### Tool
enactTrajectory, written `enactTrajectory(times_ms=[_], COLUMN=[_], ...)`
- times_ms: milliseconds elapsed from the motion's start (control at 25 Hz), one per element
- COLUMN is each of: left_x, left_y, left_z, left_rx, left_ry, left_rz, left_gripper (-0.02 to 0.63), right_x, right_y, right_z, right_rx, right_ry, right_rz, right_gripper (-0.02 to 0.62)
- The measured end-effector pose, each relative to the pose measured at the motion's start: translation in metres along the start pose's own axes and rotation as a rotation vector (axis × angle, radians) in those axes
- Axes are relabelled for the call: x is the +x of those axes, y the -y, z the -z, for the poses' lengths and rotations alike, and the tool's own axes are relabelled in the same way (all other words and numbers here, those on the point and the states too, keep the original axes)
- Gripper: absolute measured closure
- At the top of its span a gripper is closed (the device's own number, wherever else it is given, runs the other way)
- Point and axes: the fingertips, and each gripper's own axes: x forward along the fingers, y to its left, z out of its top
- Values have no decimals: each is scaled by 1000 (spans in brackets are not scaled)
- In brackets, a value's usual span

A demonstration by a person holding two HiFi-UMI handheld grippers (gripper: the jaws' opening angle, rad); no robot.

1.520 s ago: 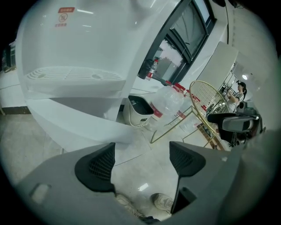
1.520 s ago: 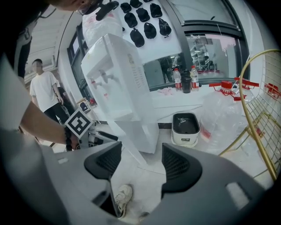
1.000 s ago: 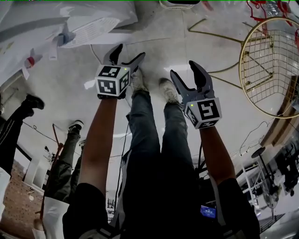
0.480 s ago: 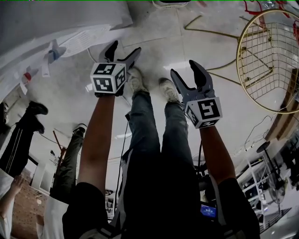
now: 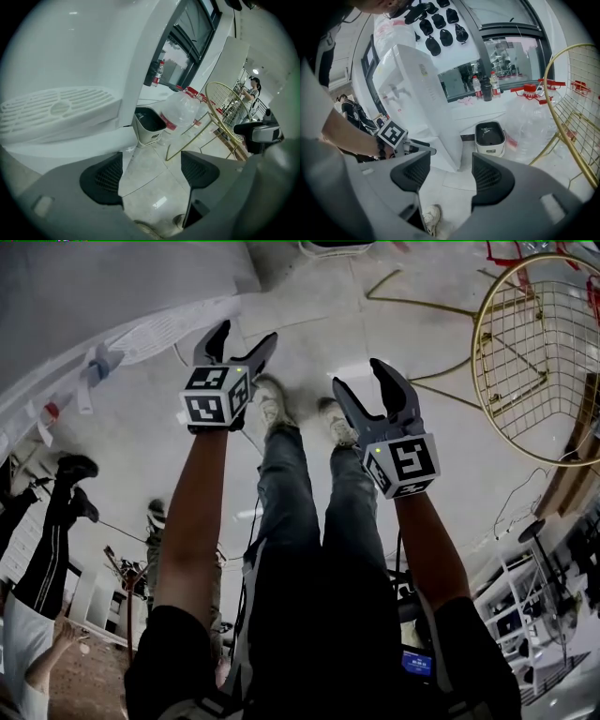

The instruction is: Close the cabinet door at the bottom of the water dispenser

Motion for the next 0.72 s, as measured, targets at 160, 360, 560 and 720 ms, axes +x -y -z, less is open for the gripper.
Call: enactTrajectory(times_ms=[160,360,560,720], left_x=[5,12,17,22], left_y=[-2,-2,-3,-4], left_z=[-4,-10,-17,-21], left_rx=[0,12,26,39], left_ry=[-1,-5,-10,-16], left_rz=[0,-1,4,8], left_gripper=[206,204,202,202], right_x=[-1,-4,-8,-10], right_y=[6,12,18,21], right_z=[2,-1,-4,-4], right_rx=[2,6,7,13], right_ry=[-3,-3,2,12], right_rz=[7,19,34,45], right_gripper=[322,322,324,324])
